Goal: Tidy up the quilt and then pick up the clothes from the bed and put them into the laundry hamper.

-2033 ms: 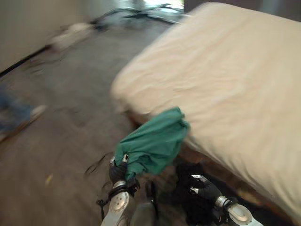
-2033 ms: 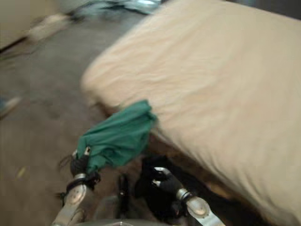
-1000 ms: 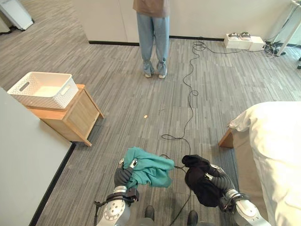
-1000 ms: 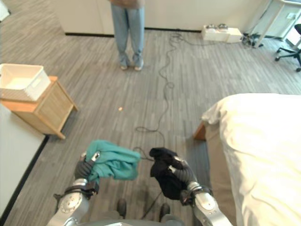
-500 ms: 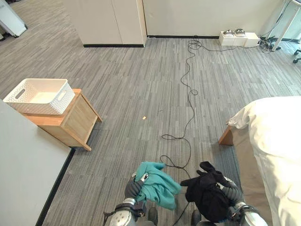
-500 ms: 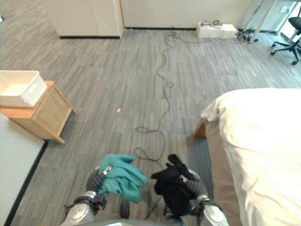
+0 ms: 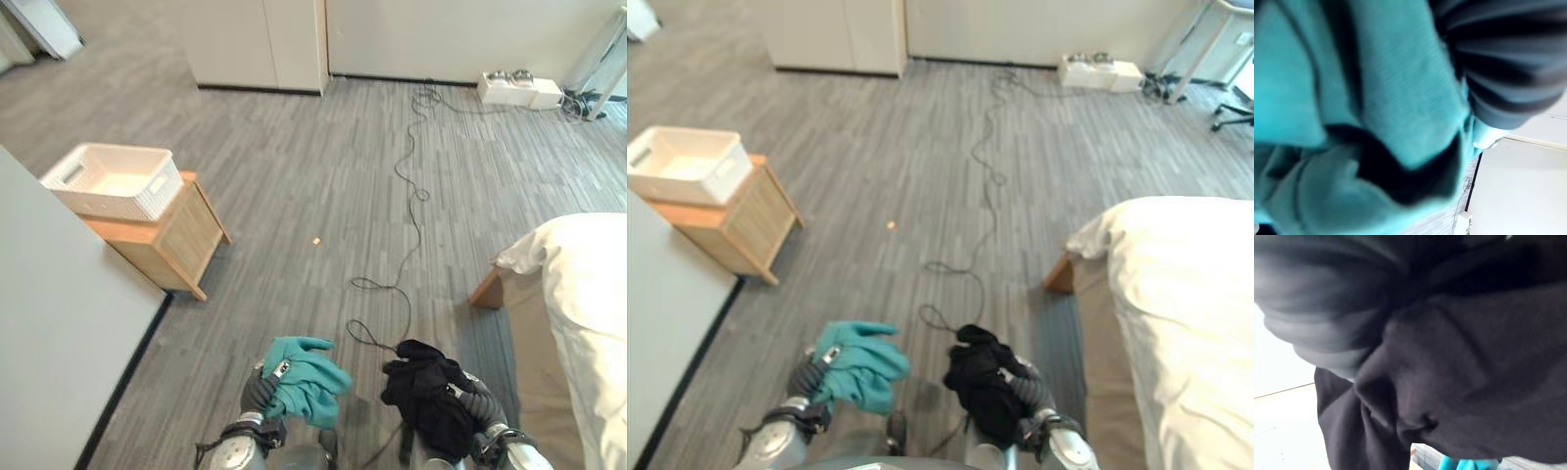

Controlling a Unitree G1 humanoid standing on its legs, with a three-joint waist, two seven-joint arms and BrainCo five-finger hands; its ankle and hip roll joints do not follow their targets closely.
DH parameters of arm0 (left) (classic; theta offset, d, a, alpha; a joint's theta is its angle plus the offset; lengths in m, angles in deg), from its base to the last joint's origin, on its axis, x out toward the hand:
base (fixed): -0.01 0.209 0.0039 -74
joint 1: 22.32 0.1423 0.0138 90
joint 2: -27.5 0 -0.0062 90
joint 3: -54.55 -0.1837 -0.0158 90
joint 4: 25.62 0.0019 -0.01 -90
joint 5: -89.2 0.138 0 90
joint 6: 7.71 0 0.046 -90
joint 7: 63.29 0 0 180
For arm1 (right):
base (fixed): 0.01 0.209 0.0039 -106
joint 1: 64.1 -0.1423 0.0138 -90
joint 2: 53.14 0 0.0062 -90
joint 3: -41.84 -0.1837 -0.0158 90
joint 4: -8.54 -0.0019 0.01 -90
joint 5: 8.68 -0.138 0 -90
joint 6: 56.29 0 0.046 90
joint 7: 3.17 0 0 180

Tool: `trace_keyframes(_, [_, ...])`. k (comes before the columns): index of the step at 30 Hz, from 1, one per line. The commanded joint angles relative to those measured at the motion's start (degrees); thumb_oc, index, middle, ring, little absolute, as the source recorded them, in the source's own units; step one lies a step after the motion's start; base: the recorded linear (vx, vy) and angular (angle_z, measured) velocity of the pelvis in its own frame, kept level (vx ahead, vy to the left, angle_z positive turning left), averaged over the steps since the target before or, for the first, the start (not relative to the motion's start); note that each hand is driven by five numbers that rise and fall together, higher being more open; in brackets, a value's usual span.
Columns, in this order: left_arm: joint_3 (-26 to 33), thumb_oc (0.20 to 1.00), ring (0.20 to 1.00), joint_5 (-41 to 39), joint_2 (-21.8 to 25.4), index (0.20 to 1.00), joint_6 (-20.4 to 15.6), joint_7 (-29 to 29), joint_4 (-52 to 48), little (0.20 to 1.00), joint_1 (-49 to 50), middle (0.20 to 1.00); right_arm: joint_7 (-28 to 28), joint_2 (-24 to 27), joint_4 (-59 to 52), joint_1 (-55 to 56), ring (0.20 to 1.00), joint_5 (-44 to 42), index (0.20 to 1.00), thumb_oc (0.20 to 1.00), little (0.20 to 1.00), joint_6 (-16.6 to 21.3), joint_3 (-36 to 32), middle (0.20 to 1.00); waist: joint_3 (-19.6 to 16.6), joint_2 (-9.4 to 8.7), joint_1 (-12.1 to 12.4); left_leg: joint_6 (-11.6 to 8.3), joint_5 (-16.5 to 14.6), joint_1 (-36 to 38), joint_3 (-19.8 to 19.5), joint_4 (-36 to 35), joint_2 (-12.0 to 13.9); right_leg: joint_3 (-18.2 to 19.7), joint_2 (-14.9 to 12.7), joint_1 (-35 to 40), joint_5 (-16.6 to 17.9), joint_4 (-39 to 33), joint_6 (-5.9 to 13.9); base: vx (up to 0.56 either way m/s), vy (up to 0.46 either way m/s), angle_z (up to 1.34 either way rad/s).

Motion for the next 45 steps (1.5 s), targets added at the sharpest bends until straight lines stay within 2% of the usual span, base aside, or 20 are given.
trace_keyframes(1, [0.6,0.2,0.2,0.4,-1.6,0.2,-4.5,3.6,-3.3,0.2,-0.6,0.2,-2.4,2.5,-3.6,-1.6,0.2,-2.8,0.2,0.2,0.2,4.0,-2.0,0.2,1.9,1.88,-3.0,0.35,-11.7,9.0,-0.2,2.2,-1.6,-0.4,2.6,2.2,11.5,-14.1,2.23,0.59,-0.162,0.38])
trace_keyframes(7, [0.5,0.2,0.2,3.1,-2.2,0.2,-4.6,7.4,-1.1,0.2,2.7,0.2,-1.5,-0.1,-2.3,1.3,0.2,-3.2,0.2,0.2,0.2,6.5,-3.4,0.2,1.2,2.05,-5.3,-1.82,-17.7,12.7,0.8,11.3,0.6,2.6,1.8,3.3,11.7,-11.7,3.03,0.78,-0.224,0.54])
trace_keyframes(8, [0.8,0.2,0.2,3.5,-2.7,0.2,-4.4,8.4,-0.8,0.2,3.3,0.2,-1.5,-0.5,-1.9,1.4,0.2,-2.4,0.2,0.2,0.2,7.0,-3.4,0.2,0.5,2.58,-5.8,-2.79,-16.5,14.7,1.7,12.6,2.3,2.9,2.1,3.2,10.9,-8.3,2.72,0.75,-0.171,0.89])
trace_keyframes(10, [1.1,0.2,0.2,2.4,-2.9,0.2,-4.0,10.3,-2.4,0.2,4.4,0.2,-2.1,-0.5,-3.0,2.2,0.2,-0.6,0.2,0.2,0.2,6.5,-4.5,0.2,-0.9,4.59,-6.5,-6.08,-8.7,17.9,2.5,16.0,6.2,2.2,4.1,3.3,9.2,-3.7,1.41,0.68,-0.15,0.71])
trace_keyframes(11, [1.1,0.2,0.2,3.1,-3.3,0.2,-2.8,9.7,-4.4,0.2,5.0,0.2,-4.9,0.9,-3.3,2.0,0.2,-0.3,0.2,0.2,0.2,4.0,-6.1,0.2,-2.0,5.1,-6.3,-9.04,1.9,15.6,3.4,23.4,8.7,0.4,5.4,5.8,7.6,-3.3,-0.54,0.53,-0.15,0.14])
trace_keyframes(12, [1.0,0.2,0.2,3.9,-3.4,0.2,-2.5,9.3,-4.9,0.2,5.0,0.2,-5.6,1.7,-3.2,1.9,0.2,-0.4,0.2,0.2,0.2,3.1,-6.7,0.2,-2.0,4.89,-6.0,-9.71,4.7,12.9,3.3,27.0,9.4,0.1,5.8,7.3,7.2,-4.1,-1.42,0.74,-0.212,-0.13])
trace_keyframes(13, [0.3,0.2,0.2,3.8,-4.2,0.2,-2.6,8.5,-4.6,0.2,4.1,0.2,-7.9,3.8,-0.7,0.6,0.2,-1.6,0.2,0.2,0.2,2.4,-7.6,0.2,-1.1,3.23,-3.9,-8.98,5.6,0.3,3.8,35.2,8.2,-1.4,5.2,12.8,5.1,-5.4,-3.49,0.46,-0.119,0.06])
trace_keyframes(15, [-0.2,0.2,0.2,2.9,-4.1,0.2,-2.6,7.1,-4.8,0.2,3.6,0.2,-10.6,5.5,0.8,0.2,0.2,-2.4,0.2,0.2,0.2,2.0,-8.7,0.2,0.6,2.46,-1.8,-8.38,5.1,-8.2,4.4,35.0,5.8,-2.1,5.0,18.2,3.6,-7.0,-3.83,0.42,-0.017,0.54])
trace_keyframes(18, [-0.3,0.2,0.2,1.9,-3.3,0.2,-2.6,6.1,-5.4,0.2,3.5,0.2,-11.1,6.4,-0.1,1.1,0.2,-2.7,0.2,0.2,0.2,1.7,-8.9,0.2,1.4,1.97,-0.4,-7.84,5.6,-11.7,4.0,27.9,3.3,-1.9,5.4,21.2,2.8,-8.6,-3.1,0.54,0.077,0.01])
trace_keyframes(19, [-0.5,0.2,0.2,1.7,-1.9,0.2,-3.0,5.8,-6.4,0.2,3.9,0.2,-9.4,7.3,-2.7,3.3,0.2,-3.3,0.2,0.2,0.2,1.5,-8.0,0.2,1.6,2.58,1.0,-7.47,7.5,-12.7,3.8,12.2,4.3,-2.0,6.8,23.6,1.7,-9.3,-1.84,0.71,0.135,-0.04])
trace_keyframes(22, [-1.3,0.2,0.2,0.9,-0.9,0.2,-4.4,6.0,-8.0,0.2,4.7,0.2,-8.7,8.0,-3.5,5.1,0.2,-3.2,0.2,0.2,0.2,3.5,-7.1,0.2,1.7,2.52,2.4,-7.71,11.0,-12.4,2.8,-2.1,5.4,-1.1,7.4,26.9,0.0,-9.5,-1.45,0.7,0.181,-0.05])
trace_keyframes(27, [-1.4,0.2,0.2,2.4,-1.9,0.2,-6.4,5.7,-7.9,0.2,3.5,0.2,-6.1,8.1,-5.0,3.5,0.2,-2.1,0.2,0.2,0.2,2.9,-5.6,0.2,0.0,1.32,3.7,-7.07,7.9,-10.7,9.3,-1.6,7.8,-4.6,4.4,33.1,-7.2,-4.2,1.32,0.53,0.182,-0.3])
trace_keyframes(30, [-1.9,0.2,0.2,2.9,-1.3,0.2,-5.8,4.2,-10.3,0.2,2.9,0.2,-7.9,6.9,-6.8,4.0,0.2,-0.8,0.2,0.2,0.2,2.2,-5.5,0.2,-1.6,0.37,4.4,-2.76,5.5,-7.6,10.4,-0.4,4.0,-6.0,-0.4,30.1,1.1,15.7,3.2,0.55,0.238,0.05])
trace_keyframes(31, [-1.8,0.2,0.2,2.9,-0.4,0.2,-3.7,3.3,-10.6,0.2,3.2,0.2,-7.8,6.3,-8.2,5.3,0.2,-0.3,0.2,0.2,0.2,1.7,-5.8,0.2,-1.4,0.9,3.5,-0.78,4.5,-4.3,9.8,-1.6,1.8,-4.4,-2.2,25.0,7.2,28.4,4.62,0.67,0.32,0.17])
trace_keyframes(33, [-1.9,0.2,0.2,3.3,-0.4,0.2,-4.0,1.8,-8.6,0.2,2.7,0.2,-8.2,5.5,-7.4,5.3,0.2,-0.3,0.2,0.2,0.2,2.6,-4.8,0.2,-1.0,1.34,3.0,0.54,3.4,-1.6,8.8,-2.6,0.6,-2.9,-4.2,18.6,8.9,34.7,4.33,0.56,0.174,0.55])
trace_keyframes(37, [-0.5,0.2,0.2,2.3,0.0,0.2,-4.1,2.7,-7.6,0.2,2.5,0.2,-7.7,4.5,-7.4,4.9,0.2,-0.1,0.2,0.2,0.2,3.1,-3.4,0.2,0.7,2.2,2.2,0.81,0.8,1.9,6.1,-1.8,-0.2,-3.7,-3.7,12.6,6.2,26.2,1.68,0.43,-0.058,0.3])
trace_keyframes(38, [0.3,0.2,0.2,1.3,0.6,0.2,-2.4,4.0,-7.4,0.2,2.3,0.2,-6.7,4.6,-7.4,4.6,0.2,-0.4,0.2,0.2,0.2,3.4,-3.2,0.2,1.7,2.01,0.7,0.37,-2.0,4.5,2.9,-0.8,-1.4,-3.1,-1.1,10.5,7.1,12.3,1.02,0.61,-0.216,0.49])
trace_keyframes(41, [0.3,0.2,0.2,0.6,1.3,0.2,-4.2,6.5,-5.0,0.2,1.8,0.2,-5.4,4.7,-6.1,3.6,0.2,-1.2,0.2,0.2,0.2,4.7,-2.7,0.2,2.7,1.81,-2.0,-0.64,-6.5,8.3,-0.3,0.0,-2.6,-1.8,1.7,7.0,9.3,-11.8,1.89,0.82,-0.248,0.96])
trace_keyframes(43, [-0.2,0.2,0.2,0.8,1.5,0.2,-4.9,6.9,-4.5,0.2,1.6,0.2,-5.1,4.0,-5.0,2.9,0.2,-1.0,0.2,0.2,0.2,5.7,-2.4,0.2,3.2,2.31,-2.7,-0.71,-8.2,9.3,-1.0,1.0,-2.1,-0.7,2.6,5.9,9.9,-14.6,2.4,0.68,-0.195,1.02])
trace_keyframes(45, [-0.6,0.2,0.2,3.8,1.7,0.2,-6.2,6.8,-4.0,0.2,2.2,0.2,-4.2,2.9,-4.5,2.6,0.2,-1.3,0.2,0.2,0.2,7.7,-1.9,0.2,3.4,1.78,-3.8,-1.06,-12.7,10.6,-1.2,5.4,-1.8,2.2,2.2,6.1,10.7,-13.9,3.58,0.67,-0.247,0.75])
